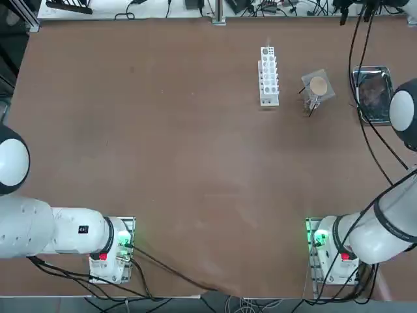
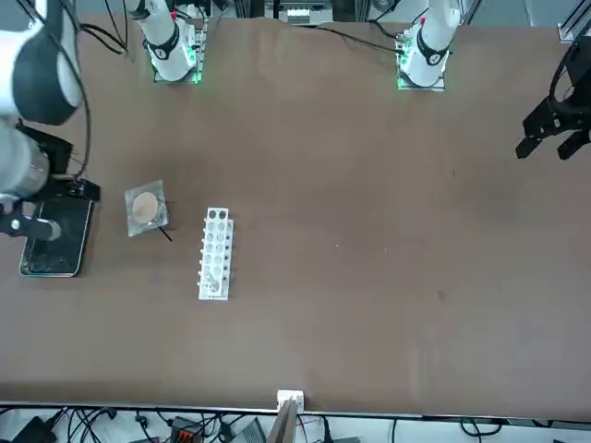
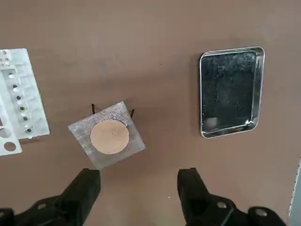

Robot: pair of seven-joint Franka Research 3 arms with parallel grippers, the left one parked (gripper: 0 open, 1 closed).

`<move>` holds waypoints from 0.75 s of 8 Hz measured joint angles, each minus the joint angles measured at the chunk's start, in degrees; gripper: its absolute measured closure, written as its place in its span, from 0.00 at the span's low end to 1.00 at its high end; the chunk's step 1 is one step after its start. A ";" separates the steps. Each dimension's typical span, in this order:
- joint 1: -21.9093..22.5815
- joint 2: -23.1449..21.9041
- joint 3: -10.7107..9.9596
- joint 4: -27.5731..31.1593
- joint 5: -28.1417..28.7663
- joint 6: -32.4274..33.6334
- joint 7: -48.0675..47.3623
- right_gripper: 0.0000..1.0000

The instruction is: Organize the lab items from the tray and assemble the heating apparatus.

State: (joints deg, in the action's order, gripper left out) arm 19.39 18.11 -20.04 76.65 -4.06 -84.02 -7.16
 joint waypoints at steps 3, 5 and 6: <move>-7.71 -3.17 6.62 2.41 1.70 -3.09 0.42 0.00; -10.07 -6.61 10.18 4.65 1.75 -4.31 0.42 0.00; -10.44 -8.51 11.04 6.13 1.75 -4.42 0.46 0.00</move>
State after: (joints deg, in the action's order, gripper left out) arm 8.95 9.59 -9.00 82.78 -2.30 -88.44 -6.70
